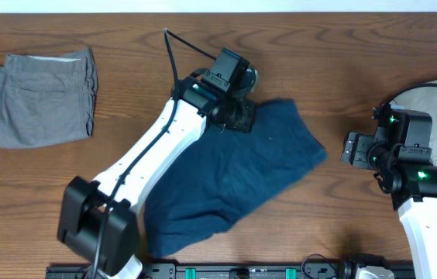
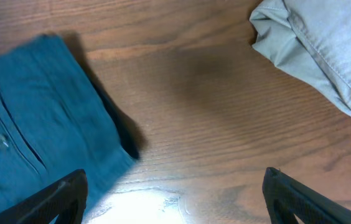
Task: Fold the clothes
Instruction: 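Lay the shorts flat on the table and release the left gripper, then grasp the right corner of the shorts with the right gripper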
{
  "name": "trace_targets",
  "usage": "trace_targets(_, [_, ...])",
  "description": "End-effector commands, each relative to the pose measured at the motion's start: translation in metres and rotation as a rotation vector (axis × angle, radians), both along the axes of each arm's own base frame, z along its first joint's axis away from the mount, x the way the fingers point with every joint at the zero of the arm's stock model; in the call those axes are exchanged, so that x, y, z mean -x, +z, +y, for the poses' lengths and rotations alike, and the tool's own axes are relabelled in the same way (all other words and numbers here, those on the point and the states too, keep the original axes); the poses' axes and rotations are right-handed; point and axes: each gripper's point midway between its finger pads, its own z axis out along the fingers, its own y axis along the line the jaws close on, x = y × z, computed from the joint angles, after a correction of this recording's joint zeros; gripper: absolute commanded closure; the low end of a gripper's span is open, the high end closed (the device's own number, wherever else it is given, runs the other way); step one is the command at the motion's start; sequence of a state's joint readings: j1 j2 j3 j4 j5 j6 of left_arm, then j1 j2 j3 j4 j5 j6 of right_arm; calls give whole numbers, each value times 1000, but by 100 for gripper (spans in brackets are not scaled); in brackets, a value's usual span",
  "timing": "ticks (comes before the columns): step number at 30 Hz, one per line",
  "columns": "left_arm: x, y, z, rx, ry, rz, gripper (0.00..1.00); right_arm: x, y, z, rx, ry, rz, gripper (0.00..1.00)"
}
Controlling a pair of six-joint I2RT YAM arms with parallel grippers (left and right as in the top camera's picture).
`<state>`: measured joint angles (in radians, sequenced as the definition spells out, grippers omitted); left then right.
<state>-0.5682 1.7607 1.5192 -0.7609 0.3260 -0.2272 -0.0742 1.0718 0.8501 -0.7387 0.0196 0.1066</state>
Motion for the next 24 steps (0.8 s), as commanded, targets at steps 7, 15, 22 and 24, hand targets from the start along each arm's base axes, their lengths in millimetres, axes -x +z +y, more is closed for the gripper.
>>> trace_targets(7, [-44, 45, 97, -111, 278, -146, 65, -28, 22, 47, -159, 229, -129, 8])
trace_targets(15, [-8, -3, 160, -235, 447, 156, 34, -17, -36, 59, -254, 255, 110, 7])
trace_targets(22, [13, -44, 174, -305, 456, 293, 30, -9, -90, 73, -344, 318, 299, 8])
trace_targets(24, [17, -52, 175, -317, 454, 315, 30, -7, -102, 73, -354, 312, 340, 10])
